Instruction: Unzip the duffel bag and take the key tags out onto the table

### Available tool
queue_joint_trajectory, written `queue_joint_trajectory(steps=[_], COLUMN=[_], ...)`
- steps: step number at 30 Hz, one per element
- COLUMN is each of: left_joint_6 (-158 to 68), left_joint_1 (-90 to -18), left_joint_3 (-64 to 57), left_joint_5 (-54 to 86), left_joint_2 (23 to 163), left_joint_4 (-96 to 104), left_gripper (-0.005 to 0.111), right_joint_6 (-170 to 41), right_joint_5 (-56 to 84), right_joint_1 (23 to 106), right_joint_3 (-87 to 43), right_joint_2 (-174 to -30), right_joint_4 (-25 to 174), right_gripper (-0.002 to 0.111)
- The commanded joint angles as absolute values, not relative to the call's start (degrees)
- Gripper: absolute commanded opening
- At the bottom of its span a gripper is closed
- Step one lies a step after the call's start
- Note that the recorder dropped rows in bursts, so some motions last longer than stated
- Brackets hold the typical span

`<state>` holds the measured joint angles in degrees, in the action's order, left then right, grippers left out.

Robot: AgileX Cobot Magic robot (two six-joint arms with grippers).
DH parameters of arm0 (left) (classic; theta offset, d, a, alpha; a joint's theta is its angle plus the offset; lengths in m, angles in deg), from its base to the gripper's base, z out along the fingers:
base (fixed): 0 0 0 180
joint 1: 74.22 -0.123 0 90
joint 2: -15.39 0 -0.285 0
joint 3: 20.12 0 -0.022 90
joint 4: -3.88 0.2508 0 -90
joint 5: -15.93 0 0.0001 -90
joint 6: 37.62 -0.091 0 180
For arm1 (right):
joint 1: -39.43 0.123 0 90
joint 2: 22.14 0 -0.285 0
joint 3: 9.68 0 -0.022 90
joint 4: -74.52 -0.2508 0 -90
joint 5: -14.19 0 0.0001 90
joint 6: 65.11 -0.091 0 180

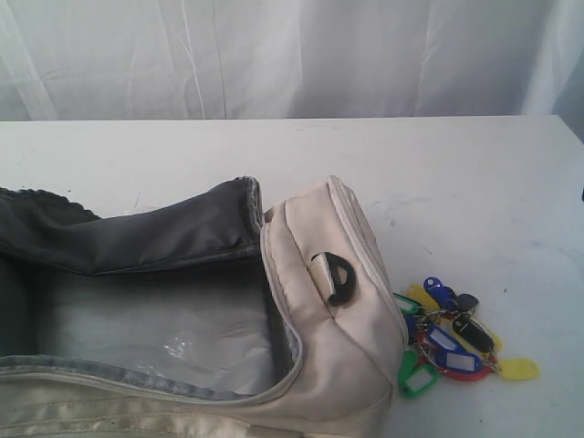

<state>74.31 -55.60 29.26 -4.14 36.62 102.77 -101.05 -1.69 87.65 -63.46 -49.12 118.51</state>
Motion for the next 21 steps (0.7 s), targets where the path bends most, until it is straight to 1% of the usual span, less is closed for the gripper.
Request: queue_joint_trajectory(steps=[1, 5, 7, 8, 10, 11, 13, 15, 16, 18, 21], left_joint_6=[73.85, 72.76, 71.22, 69.11, 58.63, 50.26, 26.93, 7.23, 0.25, -6.12, -6.09], left_joint_1=[-55.8, -55.8, -55.8, -55.8, -55.8, -55.8, -55.8, -55.8, -55.8, -55.8, -55.8], left_joint_3=[29.39, 30.5, 32.45, 33.58, 36.71, 37.83, 39.96, 41.87, 42.83, 44.42, 46.15], left_joint_5=[-4.89, -5.29, -2.75, -0.35, 5.51, 7.53, 9.86, 8.47, 6.87, 5.13, 7.68], left_joint_2=[36.27, 36.27, 36.27, 36.27, 36.27, 36.27, 36.27, 36.27, 36.27, 36.27, 36.27], left_joint_4=[103.82, 103.82, 103.82, 100.11, 83.42, 74.42, 49.79, 34.4, 30.76, 30.13, 30.57], left_gripper=[0.0, 0.0, 0.0, 0.0, 0.0, 0.0, 0.0, 0.0, 0.0, 0.0, 0.0], right_joint_6=[-101.48, -101.48, -101.48, -101.48, -101.48, -101.48, -101.48, -101.48, -101.48, -101.48, -101.48], right_joint_5=[-1.58, -1.58, -1.58, -1.58, -1.58, -1.58, -1.58, -1.58, -1.58, -1.58, -1.58], right_joint_1=[87.37, 87.37, 87.37, 87.37, 87.37, 87.37, 87.37, 87.37, 87.37, 87.37, 87.37], right_joint_3=[-63.63, -63.63, -63.63, -63.63, -63.63, -63.63, -63.63, -63.63, -63.63, -63.63, -63.63], right_joint_2=[-48.87, -48.87, -48.87, -48.87, -48.87, -48.87, -48.87, -48.87, -48.87, -48.87, -48.87], right_joint_4=[119.15, 119.15, 119.15, 119.15, 119.15, 119.15, 119.15, 119.15, 119.15, 119.15, 119.15], right_gripper=[0.0, 0.0, 0.0, 0.0, 0.0, 0.0, 0.0, 0.0, 0.0, 0.0, 0.0])
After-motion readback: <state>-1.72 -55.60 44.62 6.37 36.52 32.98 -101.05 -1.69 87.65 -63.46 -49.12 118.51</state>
